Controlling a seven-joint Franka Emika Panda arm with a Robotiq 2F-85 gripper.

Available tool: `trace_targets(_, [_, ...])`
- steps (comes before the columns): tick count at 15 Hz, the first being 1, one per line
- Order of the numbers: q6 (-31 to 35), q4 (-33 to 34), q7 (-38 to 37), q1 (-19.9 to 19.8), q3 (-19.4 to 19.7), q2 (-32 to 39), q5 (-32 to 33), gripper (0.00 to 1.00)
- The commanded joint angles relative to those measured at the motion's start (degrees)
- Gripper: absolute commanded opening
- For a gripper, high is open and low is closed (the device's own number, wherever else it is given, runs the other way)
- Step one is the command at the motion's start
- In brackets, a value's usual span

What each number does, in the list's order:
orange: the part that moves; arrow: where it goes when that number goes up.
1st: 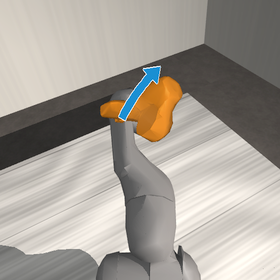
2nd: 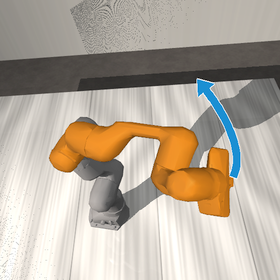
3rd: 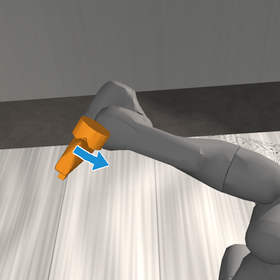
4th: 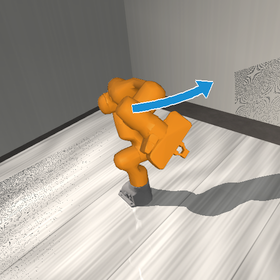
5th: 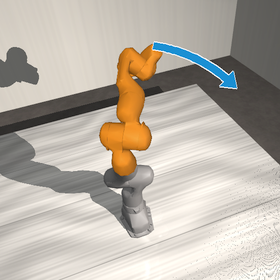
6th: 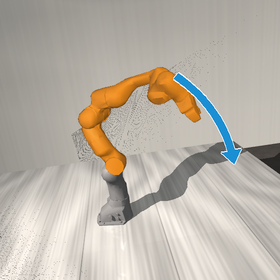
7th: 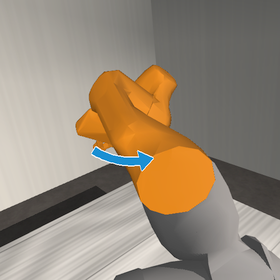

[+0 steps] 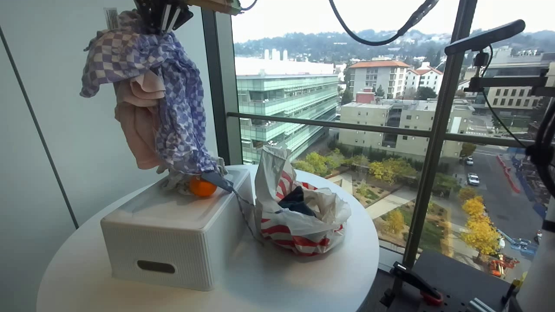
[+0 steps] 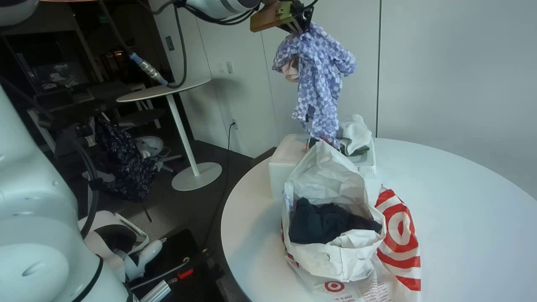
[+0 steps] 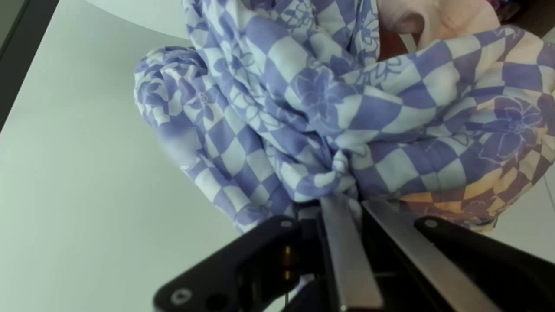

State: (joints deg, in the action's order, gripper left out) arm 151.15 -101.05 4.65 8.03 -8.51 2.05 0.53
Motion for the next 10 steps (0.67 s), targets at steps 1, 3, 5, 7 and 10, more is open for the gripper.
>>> trace_targets(1, [-0.22, -3.73, 3.54, 0.54, -0.65, 1.09, -1.15, 0.02])
trace_targets(3, [-0.32, -6.97, 3.88, 0.75, -0.67, 2.57, 0.8, 0.02])
trace_targets(5, [-0.21, -10.22, 4.69, 0.85, -0.59, 4.36, 2.46, 0.02])
trace_targets(7, [0.74, -13.38, 4.59, 1.14, -0.66, 5.92, 3.78, 0.02])
trace_targets(10, [1.1, -15.95, 5.34, 1.23, -0.94, 7.48, 4.29, 0.02])
